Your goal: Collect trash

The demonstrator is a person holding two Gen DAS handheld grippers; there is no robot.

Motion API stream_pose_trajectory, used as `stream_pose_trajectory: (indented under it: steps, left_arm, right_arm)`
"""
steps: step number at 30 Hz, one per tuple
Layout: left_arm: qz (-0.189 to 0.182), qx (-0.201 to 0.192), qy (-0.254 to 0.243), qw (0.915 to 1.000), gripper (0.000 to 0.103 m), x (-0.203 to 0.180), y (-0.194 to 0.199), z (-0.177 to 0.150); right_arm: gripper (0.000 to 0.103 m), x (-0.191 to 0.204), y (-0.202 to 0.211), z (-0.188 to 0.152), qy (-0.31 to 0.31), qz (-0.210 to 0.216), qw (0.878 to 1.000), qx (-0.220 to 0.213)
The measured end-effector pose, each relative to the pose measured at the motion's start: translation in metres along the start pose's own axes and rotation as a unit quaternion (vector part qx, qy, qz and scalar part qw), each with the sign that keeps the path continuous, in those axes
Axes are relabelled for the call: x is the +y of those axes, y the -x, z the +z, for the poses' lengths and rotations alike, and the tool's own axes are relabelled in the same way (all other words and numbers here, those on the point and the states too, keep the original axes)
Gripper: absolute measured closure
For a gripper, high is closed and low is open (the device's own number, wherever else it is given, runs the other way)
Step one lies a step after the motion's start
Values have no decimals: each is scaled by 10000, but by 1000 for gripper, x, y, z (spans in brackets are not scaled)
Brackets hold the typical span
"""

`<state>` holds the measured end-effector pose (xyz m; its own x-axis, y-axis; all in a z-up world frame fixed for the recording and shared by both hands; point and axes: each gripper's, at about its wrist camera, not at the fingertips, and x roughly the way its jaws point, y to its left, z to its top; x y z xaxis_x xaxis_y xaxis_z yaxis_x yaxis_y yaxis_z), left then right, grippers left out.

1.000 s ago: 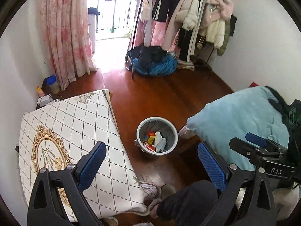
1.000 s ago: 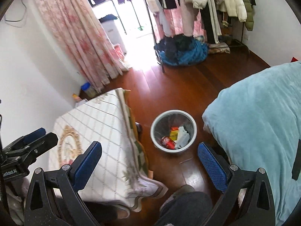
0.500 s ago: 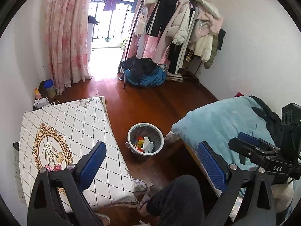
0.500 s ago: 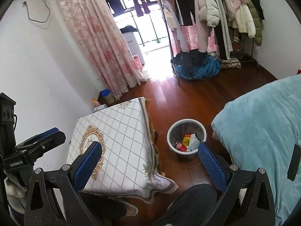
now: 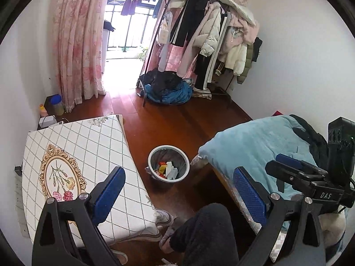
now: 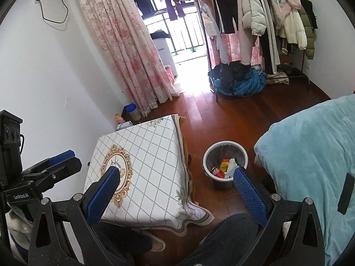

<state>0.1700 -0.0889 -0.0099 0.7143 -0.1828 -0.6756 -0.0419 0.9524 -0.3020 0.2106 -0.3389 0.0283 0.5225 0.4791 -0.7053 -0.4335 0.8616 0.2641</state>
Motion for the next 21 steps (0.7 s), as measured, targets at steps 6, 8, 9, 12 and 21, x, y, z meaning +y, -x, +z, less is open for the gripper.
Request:
stream_pose_trajectory:
  steps: [6, 8, 9, 12, 21]
  left_arm:
    - [51, -2, 10, 10000, 0, 0, 1, 1]
    - [44, -15, 11, 10000, 0, 1, 2, 1]
    - [50, -14, 19, 10000, 0, 1, 2, 0]
    - [51, -20, 24, 10000, 0, 0, 1, 0]
    - [10, -11, -5, 10000, 0, -2, 2, 1]
  right_arm:
    - [0, 7, 0, -2, 41, -23, 10000, 36]
    - [0, 9, 0, -2, 57, -32, 10000, 34]
    - [0, 10, 0, -2, 69, -43, 10000, 35]
    - [0, 10, 1, -1, 84, -45, 9999, 39]
    - [0, 10, 4, 0, 110, -47, 9999, 49]
